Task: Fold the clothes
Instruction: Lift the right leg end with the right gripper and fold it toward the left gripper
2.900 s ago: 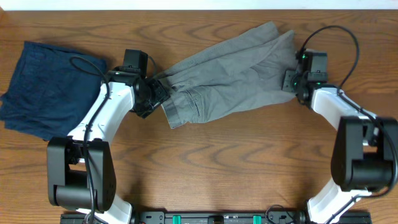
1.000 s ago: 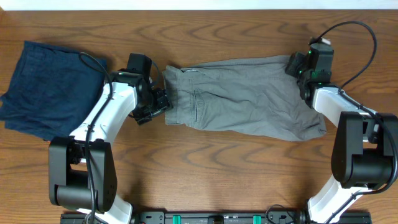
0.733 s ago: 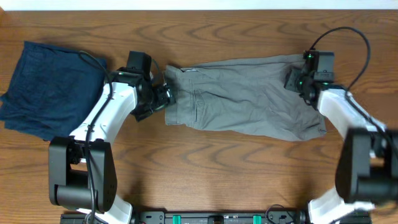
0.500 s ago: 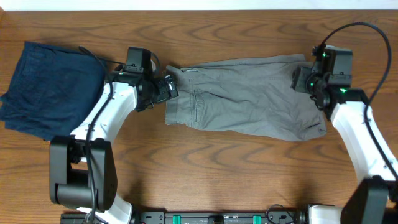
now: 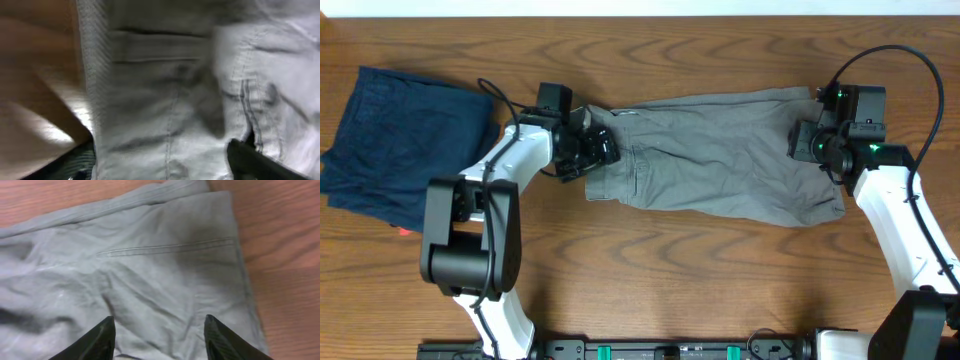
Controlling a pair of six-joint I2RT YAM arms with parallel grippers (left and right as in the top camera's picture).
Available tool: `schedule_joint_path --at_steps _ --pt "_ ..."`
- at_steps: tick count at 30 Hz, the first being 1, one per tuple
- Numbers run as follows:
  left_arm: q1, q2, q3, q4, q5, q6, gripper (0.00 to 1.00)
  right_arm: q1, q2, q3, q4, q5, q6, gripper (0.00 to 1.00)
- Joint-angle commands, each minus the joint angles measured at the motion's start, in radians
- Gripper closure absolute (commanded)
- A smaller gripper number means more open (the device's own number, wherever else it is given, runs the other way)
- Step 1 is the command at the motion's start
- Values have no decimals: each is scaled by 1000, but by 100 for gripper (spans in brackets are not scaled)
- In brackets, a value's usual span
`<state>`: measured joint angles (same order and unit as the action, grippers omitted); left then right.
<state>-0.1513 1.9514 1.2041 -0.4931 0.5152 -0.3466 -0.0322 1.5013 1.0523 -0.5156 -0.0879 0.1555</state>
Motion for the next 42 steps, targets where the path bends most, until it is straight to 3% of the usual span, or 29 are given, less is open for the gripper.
schedule_joint_path --at_steps 1,2,4,10,15,19,25,34,42 --pt "-22 71 -11 -9 99 44 32 4 11 6 0 -102 -42 45" --pt "-27 70 -11 -9 99 48 48 11 15 6 3 -109 -42 46" --pt "-36 68 -11 -10 99 59 93 31 26 6 6 -115 -42 49" --pt "-25 12 -10 -67 103 62 94 97 91 5 6 -285 -91 55" --pt "-11 -128 11 -196 103 61 94 177 191 5 7 -338 -91 74" --pt "-11 -261 12 -234 103 61 94 266 288 5 30 -441 -91 76" --pt "-4 -438 13 -232 106 -6 94 410 419 5 101 -492 -64 75" --pt "-2 -590 16 -198 101 -16 94 586 506 9 380 -483 8 70" --pt "-2 -588 14 -229 101 -13 94 461 307 92 158 -233 -6 62"
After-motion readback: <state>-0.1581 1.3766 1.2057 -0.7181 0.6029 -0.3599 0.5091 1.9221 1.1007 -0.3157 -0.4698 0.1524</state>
